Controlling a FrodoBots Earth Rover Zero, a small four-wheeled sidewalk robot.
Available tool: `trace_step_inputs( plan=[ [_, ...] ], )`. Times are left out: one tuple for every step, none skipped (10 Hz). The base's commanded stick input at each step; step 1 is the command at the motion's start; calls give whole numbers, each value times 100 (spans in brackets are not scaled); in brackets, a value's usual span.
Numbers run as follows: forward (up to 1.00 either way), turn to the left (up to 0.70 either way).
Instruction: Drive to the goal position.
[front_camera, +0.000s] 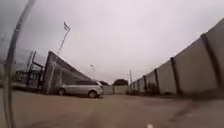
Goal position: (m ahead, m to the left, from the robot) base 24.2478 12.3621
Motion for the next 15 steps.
trace_step_inputs(
  plan=[
    [98,4],
    [98,4],
    [98,4],
    [98,4],
    [98,4],
    [98,4],
    [98,4],
    [98,4],
    [98,4],
    [98,4],
    [98,4],
    [98,4],
    [98,4],
    [98,4],
    [98,4]
  ],
)
